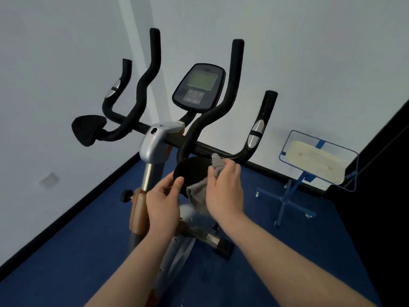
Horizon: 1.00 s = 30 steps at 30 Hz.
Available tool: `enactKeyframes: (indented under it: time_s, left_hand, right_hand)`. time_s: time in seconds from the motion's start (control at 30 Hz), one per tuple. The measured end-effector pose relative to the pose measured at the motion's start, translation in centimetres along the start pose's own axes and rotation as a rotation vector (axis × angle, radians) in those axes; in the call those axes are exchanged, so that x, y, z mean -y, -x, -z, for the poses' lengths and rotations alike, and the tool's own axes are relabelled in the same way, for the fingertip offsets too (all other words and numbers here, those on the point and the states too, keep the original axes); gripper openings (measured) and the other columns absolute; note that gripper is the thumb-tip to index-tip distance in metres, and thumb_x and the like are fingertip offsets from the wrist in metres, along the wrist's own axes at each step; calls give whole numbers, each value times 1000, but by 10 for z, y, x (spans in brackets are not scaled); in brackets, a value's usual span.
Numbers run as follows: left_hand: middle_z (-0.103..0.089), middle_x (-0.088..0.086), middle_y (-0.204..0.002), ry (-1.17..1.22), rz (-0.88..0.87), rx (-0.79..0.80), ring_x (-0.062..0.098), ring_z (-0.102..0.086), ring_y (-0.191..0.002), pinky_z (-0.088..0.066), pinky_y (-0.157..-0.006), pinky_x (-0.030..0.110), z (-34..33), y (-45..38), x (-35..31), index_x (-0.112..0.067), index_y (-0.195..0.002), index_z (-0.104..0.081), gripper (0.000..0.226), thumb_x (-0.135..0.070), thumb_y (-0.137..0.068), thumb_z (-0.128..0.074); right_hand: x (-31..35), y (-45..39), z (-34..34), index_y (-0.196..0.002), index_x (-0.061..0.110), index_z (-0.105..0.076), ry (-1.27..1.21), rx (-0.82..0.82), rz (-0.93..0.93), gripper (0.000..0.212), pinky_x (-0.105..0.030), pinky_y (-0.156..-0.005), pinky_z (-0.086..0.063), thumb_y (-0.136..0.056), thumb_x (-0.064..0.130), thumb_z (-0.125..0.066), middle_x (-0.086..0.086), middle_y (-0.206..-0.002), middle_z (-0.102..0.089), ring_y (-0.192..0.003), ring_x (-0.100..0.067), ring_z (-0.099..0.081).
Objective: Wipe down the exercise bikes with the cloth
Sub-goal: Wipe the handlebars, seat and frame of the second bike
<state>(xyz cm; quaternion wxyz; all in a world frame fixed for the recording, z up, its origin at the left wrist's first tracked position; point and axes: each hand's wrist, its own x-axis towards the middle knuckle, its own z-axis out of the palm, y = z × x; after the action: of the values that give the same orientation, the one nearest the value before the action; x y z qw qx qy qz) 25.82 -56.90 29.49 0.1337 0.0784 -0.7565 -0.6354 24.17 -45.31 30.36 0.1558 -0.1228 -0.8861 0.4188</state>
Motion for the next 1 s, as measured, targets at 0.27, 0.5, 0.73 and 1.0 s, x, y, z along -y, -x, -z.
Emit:
enactKeyframes:
  time_s: [0.27,0.5,0.73,1.0]
  left_hand:
    - [-66,-29,-65,-11,47,-122,-9,-57,-56,-44,-50,5,-11,5,-1,-48,-88,-62,29,-21,-97,-62]
    - [-62,-39,-65,6,59,-119,-18,-58,-63,-46,-52,7,-13,10,-10,-46,-84,-60,35,-14,-98,-60]
    - [-51,-51,-64,-18,30,-90,-19,-55,-54,-39,-47,1,-8,16,-21,-46,-82,-58,34,-15,-97,-60]
    - [-57,-44,-60,24,21,27,-24,-56,-64,-37,-52,-4,6,12,-18,-37,-94,-62,23,-14,-97,-59]
  right_hand:
    - [-12,-17,16,-131,9,-39,259,233,337,40,-26,-75,-39,-101,35,-41,-9,-125,-45,-109,-23,-53]
    - [-1,-38,14,-133,15,-43,255,381,404,33,-35,-84,-43,-103,28,-39,-10,-128,-45,-115,-27,-49]
    - [4,-51,13,-134,14,-46,236,466,375,33,-30,-81,-37,-103,22,-39,-10,-125,-47,-108,-29,-54]
    - [-24,-6,37,-131,25,-47,-113,243,225,41,-4,-65,-39,-94,41,-57,12,-116,-50,-100,4,-51]
